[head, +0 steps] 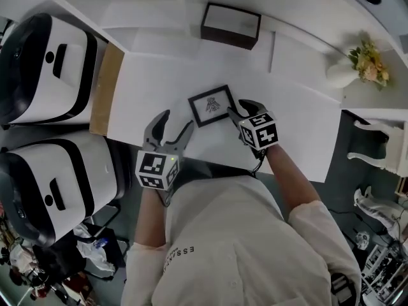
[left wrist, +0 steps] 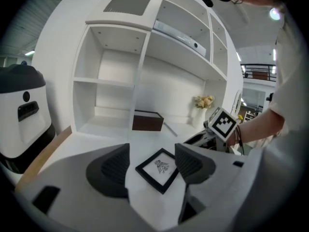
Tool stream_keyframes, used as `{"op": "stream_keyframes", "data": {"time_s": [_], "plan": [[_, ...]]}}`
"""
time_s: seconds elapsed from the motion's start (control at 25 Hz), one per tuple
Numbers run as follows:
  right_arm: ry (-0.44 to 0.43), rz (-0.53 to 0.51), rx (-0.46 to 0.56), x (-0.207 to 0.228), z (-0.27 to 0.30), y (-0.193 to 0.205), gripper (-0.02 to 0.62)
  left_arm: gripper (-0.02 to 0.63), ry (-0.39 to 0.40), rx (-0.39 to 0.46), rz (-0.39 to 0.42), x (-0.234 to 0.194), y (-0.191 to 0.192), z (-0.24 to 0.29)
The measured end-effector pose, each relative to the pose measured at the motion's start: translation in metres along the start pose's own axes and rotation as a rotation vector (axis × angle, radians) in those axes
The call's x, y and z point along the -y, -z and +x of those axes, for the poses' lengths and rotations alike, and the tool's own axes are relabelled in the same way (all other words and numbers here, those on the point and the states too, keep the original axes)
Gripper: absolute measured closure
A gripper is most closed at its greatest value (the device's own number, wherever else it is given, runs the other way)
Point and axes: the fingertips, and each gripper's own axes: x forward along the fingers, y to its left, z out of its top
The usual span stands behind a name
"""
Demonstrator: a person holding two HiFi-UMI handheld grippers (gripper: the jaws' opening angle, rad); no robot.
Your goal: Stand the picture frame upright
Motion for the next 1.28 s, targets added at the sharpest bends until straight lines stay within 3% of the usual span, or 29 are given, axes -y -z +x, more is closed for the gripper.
{"op": "stream_keyframes", "data": {"time_s": [0.24,0.6,1.28], "plan": [[-0.007,0.025,-0.101,0.017,0.039,0.016,0.403,0.314,-0.010,-0.043,-0.040,-0.004,0.025,0.013],[0.003,0.074,-0.139,0.018,0.055,0.025,0.439,0.316,-0.016,-0.059,-0.073,-0.012,0.042,0.012],[0.097,0.168,-0.149,0.006,0.030,0.058,0.494,0.314,0.089,-0.116,-0.021,0.006,0.058,-0.008]]}}
